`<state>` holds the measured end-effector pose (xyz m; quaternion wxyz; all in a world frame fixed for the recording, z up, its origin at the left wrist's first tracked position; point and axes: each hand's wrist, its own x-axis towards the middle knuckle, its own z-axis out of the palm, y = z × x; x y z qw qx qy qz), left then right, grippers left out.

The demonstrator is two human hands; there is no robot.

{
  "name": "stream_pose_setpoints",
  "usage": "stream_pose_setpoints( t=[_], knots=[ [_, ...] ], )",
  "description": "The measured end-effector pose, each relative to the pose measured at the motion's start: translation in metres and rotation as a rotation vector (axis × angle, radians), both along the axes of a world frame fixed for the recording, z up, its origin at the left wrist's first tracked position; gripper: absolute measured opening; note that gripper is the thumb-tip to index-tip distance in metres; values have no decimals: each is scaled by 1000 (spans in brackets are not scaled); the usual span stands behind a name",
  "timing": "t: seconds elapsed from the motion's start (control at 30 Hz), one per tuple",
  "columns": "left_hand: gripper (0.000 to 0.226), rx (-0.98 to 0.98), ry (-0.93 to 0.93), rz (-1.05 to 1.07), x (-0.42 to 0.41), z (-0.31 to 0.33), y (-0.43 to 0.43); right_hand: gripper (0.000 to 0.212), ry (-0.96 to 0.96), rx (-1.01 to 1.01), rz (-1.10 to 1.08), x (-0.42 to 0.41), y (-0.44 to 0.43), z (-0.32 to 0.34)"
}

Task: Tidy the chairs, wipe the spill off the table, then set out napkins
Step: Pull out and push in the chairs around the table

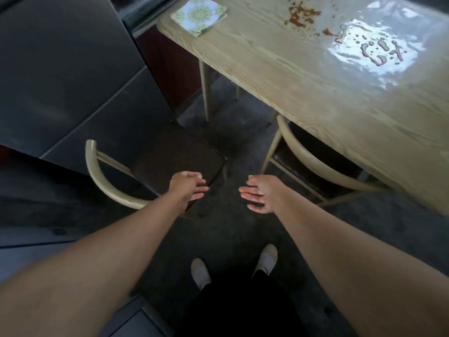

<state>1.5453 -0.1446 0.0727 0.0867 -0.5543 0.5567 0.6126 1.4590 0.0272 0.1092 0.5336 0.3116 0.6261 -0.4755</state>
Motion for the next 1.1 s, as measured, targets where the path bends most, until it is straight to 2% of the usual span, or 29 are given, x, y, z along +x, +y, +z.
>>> stream_pose_setpoints(
  t=[0.37, 0.67, 0.83, 0.97, 1.1],
  knots=[
    [12, -83, -54, 194, 120, 10, -162, 26, -47, -35, 103, 109, -170, -8],
    [16, -125, -137, 285, 124, 4, -237, 21, -151, -19, 144, 138, -265, -20],
    [9, -201, -183, 209, 115, -4, -271, 31, -328, 26, -64, 138, -310, -40],
    [19, -186, -275, 175, 109, -14, -298, 34, -451, 39, -232, 140, -337, -48],
    [29, -167, -327, 124, 105, -25, -315, 34, -469, 94, -375, 143, -356, -55]
  ],
)
